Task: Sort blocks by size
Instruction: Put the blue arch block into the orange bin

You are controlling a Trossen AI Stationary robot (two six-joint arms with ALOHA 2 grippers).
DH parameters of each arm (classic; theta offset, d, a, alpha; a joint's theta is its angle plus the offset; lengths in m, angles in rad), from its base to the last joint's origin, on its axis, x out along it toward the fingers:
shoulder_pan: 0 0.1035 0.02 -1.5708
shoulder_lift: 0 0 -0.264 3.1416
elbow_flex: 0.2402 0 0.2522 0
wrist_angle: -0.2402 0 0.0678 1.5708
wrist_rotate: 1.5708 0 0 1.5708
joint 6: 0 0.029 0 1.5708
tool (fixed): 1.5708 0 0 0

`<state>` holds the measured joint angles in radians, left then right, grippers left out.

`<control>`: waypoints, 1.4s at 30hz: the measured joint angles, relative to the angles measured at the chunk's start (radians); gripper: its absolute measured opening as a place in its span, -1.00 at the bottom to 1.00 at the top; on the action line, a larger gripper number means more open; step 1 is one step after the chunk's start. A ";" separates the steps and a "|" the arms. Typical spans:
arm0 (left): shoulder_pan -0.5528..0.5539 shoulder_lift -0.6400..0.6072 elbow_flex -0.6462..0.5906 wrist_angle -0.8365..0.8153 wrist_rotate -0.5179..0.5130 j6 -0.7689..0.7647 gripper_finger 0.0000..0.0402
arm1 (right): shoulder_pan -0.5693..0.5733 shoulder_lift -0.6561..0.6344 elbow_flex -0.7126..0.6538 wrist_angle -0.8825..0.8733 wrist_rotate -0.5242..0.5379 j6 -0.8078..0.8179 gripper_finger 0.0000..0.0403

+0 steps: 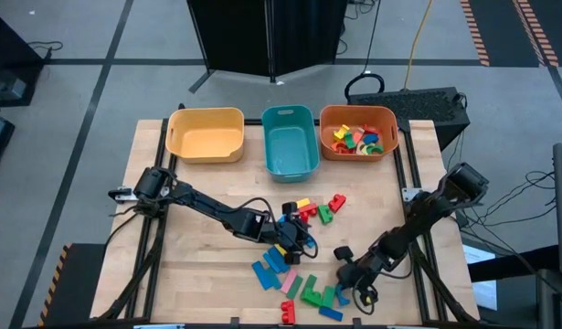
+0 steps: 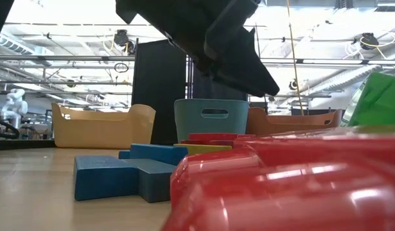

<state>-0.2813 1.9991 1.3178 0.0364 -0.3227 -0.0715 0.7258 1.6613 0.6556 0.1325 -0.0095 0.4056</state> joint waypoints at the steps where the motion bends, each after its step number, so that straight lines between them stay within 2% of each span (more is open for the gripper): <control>1: 0.000 0.000 0.000 0.000 -0.009 0.000 -0.04 | 0.000 -0.011 0.000 -0.028 0.026 0.001 -0.89; 13: 0.000 0.000 0.000 0.000 -0.027 0.000 -0.04 | -0.024 -0.256 -0.002 -0.407 0.288 -0.034 -0.87; 20: 0.015 0.000 0.000 0.010 -0.028 0.000 -0.04 | -0.128 -0.445 -0.002 -0.607 0.430 -0.086 -0.86; 24: 0.031 0.000 0.000 0.010 -0.031 0.000 -0.04 | -0.238 -0.540 -0.002 -0.666 0.512 -0.141 -0.86; 30: 0.045 0.000 0.000 0.010 -0.031 -0.001 -0.04 | -0.466 -0.622 -0.002 -0.673 0.524 -0.241 -0.86; 42: 0.041 0.000 0.000 0.006 -0.031 -0.001 -0.04 | -0.927 -0.639 -0.002 -0.605 0.525 -0.377 -0.86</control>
<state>-0.2404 1.9991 1.3178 0.0425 -0.3542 -0.0724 -0.2007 1.0225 0.6540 -0.4724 0.5156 0.0289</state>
